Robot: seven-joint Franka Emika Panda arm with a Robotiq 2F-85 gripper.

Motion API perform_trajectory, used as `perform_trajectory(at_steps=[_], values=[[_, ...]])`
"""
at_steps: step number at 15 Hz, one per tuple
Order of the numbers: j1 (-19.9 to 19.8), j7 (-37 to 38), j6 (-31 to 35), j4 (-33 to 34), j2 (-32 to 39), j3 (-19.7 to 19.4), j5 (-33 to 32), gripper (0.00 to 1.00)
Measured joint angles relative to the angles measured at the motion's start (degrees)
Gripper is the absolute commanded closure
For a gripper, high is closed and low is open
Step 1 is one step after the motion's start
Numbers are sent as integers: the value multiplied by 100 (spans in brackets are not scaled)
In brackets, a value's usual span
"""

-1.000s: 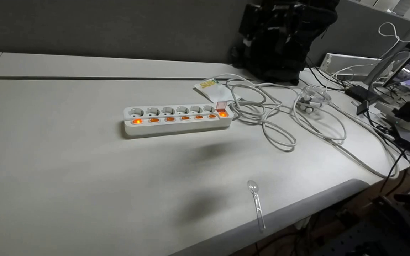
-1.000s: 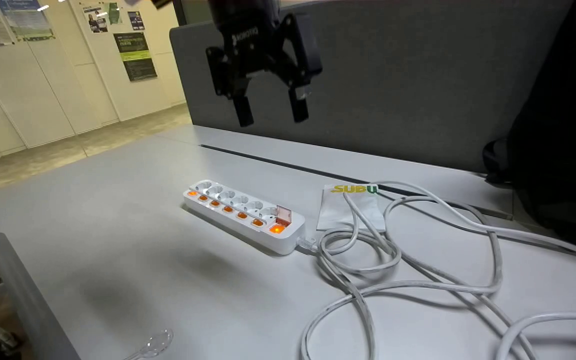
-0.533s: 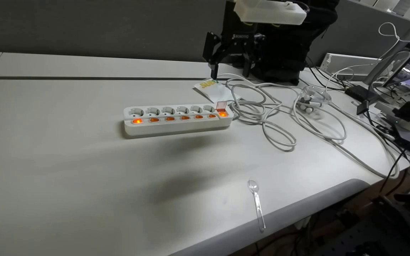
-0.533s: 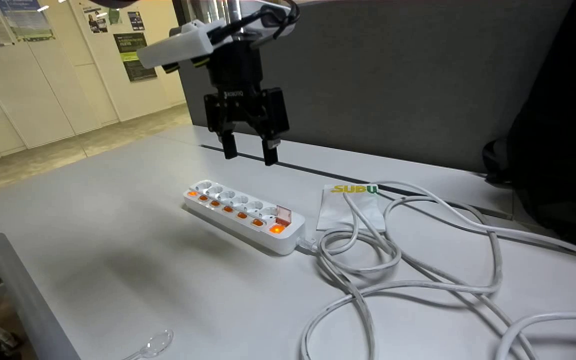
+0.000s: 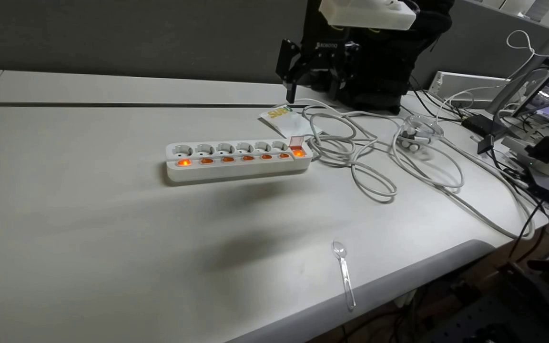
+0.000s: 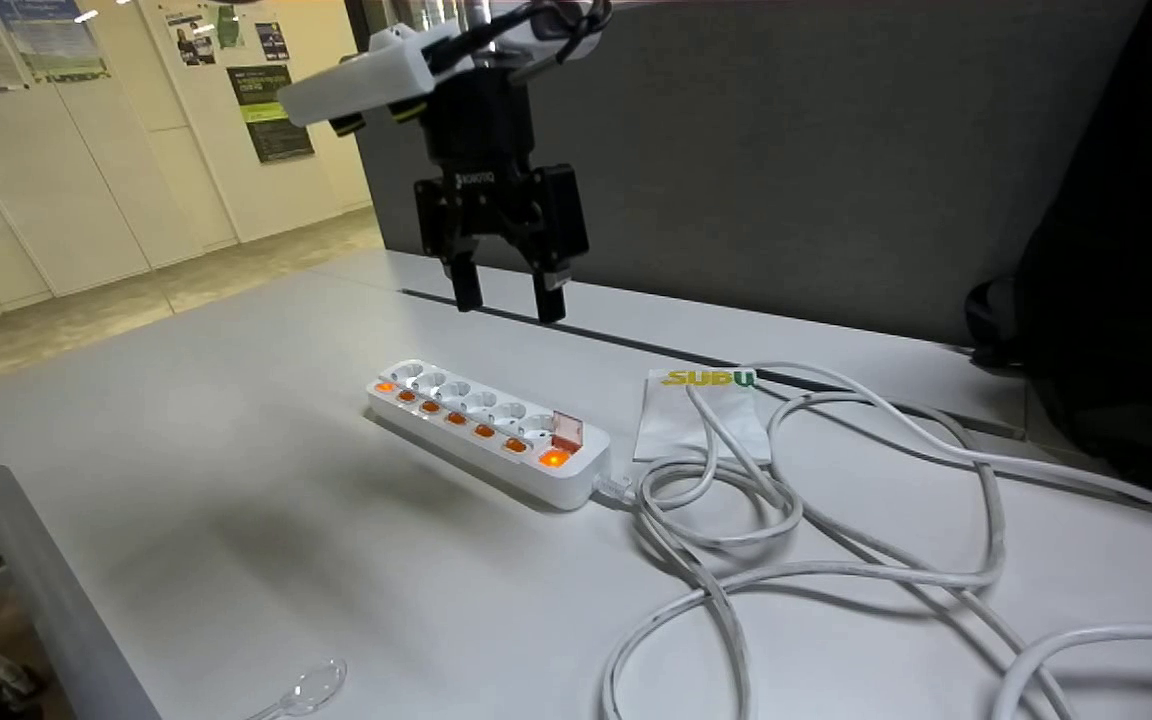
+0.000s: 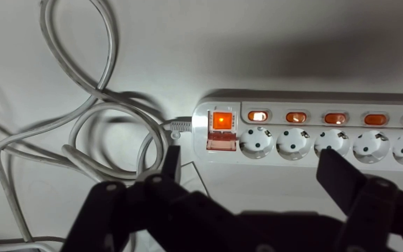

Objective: Turn off the first switch from the left

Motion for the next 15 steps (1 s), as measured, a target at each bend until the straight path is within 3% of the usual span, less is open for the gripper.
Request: perform_trajectory(at_steps=[3, 8, 9, 10, 15], values=[[95, -30, 151, 2, 98, 41, -72, 0], [592, -16, 403, 171, 551, 248, -305, 0], [699, -12, 437, 231, 660, 292, -323, 25], [806, -12, 501, 285, 760, 326, -339, 26], [1223, 255, 1226, 526, 1157, 361, -334, 62]])
